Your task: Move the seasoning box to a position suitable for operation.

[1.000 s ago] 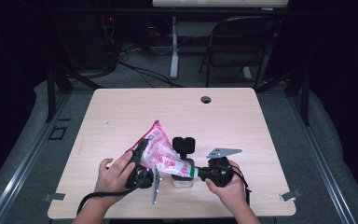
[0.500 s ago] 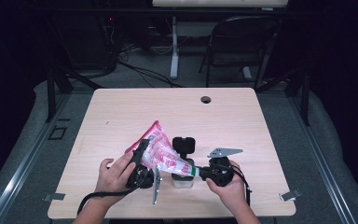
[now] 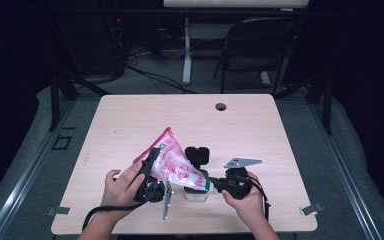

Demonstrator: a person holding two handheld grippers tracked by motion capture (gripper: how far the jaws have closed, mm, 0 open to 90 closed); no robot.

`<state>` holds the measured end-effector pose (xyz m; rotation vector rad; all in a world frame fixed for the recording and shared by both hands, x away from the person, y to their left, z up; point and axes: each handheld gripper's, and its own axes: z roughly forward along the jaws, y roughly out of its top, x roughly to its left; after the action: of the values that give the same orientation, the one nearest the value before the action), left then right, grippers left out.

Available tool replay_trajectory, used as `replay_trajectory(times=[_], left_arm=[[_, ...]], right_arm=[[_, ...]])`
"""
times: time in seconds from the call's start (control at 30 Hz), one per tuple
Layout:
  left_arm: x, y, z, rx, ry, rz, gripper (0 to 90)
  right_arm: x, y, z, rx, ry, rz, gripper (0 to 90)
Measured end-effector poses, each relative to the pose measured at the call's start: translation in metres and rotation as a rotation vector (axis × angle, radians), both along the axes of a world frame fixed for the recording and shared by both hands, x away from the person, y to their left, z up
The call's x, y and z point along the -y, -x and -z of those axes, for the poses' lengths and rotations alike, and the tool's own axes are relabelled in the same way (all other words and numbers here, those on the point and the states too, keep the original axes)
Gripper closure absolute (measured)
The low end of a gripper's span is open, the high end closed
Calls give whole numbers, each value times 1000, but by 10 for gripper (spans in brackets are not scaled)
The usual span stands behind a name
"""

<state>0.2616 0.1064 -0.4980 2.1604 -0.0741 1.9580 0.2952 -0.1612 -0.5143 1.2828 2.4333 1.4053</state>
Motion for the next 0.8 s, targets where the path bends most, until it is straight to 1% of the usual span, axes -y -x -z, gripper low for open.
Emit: replay_trajectory(times=[0.1, 0.2, 0.33, 0.4, 0.5, 0.6, 0.67, 0.77, 0.8], left_arm=[[0, -1, 3, -2, -12, 1, 600], [1, -2, 4, -10, -10, 0, 600], [0, -1, 1, 3, -12, 1, 601], [0, 0, 0, 18, -12, 5, 601], [0, 0, -1, 23, -12, 4, 601], [1, 0, 0, 22, -22, 6, 601], [1, 0, 0, 10, -24, 14, 601], [2, 1, 0, 22, -26, 16, 601], [2, 1, 0, 17, -24, 18, 601]], right_arm=[[0, 0, 0, 0, -3, 4, 900], [0, 0, 0, 2, -2, 0, 900], [0, 0, 0, 3, -4, 0, 900], [0, 0, 0, 3, -3, 1, 900], [0, 0, 0, 4, 2, -2, 900], [-1, 0, 0, 7, 4, -2, 900], [-1, 0, 0, 9, 7, 1, 900], [0, 0, 0, 11, 13, 3, 900], [0, 0, 0, 13, 12, 6, 900]])
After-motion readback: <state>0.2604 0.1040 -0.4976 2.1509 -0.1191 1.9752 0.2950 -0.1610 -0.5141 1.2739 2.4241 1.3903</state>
